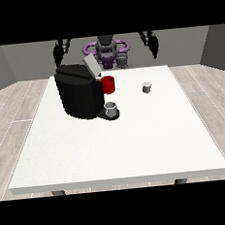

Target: Insert the coffee pod into the coffee machine and close the lid

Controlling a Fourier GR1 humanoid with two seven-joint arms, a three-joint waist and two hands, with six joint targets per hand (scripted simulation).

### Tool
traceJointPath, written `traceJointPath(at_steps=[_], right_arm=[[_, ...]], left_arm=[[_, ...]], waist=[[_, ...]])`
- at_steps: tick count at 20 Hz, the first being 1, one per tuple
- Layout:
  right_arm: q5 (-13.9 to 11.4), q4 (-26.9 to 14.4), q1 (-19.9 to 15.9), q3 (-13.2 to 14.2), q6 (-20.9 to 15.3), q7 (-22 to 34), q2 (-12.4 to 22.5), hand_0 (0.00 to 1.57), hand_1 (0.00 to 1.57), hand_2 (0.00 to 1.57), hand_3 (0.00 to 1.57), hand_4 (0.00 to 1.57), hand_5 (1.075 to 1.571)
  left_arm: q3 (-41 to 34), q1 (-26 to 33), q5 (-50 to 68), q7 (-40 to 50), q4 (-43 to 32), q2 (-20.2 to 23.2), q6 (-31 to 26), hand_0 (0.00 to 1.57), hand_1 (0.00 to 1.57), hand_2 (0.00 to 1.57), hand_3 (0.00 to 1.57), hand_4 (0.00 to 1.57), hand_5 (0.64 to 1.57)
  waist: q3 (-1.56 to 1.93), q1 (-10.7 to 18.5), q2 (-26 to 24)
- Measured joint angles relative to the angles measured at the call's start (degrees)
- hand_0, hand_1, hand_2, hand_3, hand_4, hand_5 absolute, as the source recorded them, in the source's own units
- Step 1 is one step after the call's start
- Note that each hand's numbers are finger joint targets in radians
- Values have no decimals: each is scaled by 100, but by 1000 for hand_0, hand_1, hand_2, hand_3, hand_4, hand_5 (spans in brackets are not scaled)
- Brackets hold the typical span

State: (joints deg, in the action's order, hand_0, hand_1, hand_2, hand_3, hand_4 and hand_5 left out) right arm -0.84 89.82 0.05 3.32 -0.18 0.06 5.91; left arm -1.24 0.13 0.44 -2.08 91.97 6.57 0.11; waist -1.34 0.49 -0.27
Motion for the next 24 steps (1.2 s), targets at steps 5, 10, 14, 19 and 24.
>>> traceJointPath(at_steps=[5,10,14,19,24], right_arm=[[-9,-115,78,-70,81,10,-48,0,0,0,0,128,1571],[137,-105,-24,163,-196,-341,-269,0,0,0,0,181,1571],[104,-11,-94,3,-426,-477,-461,0,0,0,0,217,1571],[132,93,-285,-11,-432,-520,-432,0,0,0,0,134,1571],[178,124,-321,-145,-445,-612,-505,0,0,0,0,118,1571]], left_arm=[[39,151,87,-290,-5,55,-319,0,0,0,0,213,1571],[-74,56,-117,-591,-196,468,-575,0,0,0,0,0,1571],[-204,-300,-283,-398,-571,710,-642,0,0,0,0,0,1571],[-527,-860,-233,-288,-1291,1071,-910,0,0,0,0,0,1571],[-721,-1282,-378,-382,-2144,1303,-1003,0,0,0,0,0,1571]], waist=[[96,37,-102],[125,-150,-11],[131,-337,115],[132,-564,408],[132,-723,640]])
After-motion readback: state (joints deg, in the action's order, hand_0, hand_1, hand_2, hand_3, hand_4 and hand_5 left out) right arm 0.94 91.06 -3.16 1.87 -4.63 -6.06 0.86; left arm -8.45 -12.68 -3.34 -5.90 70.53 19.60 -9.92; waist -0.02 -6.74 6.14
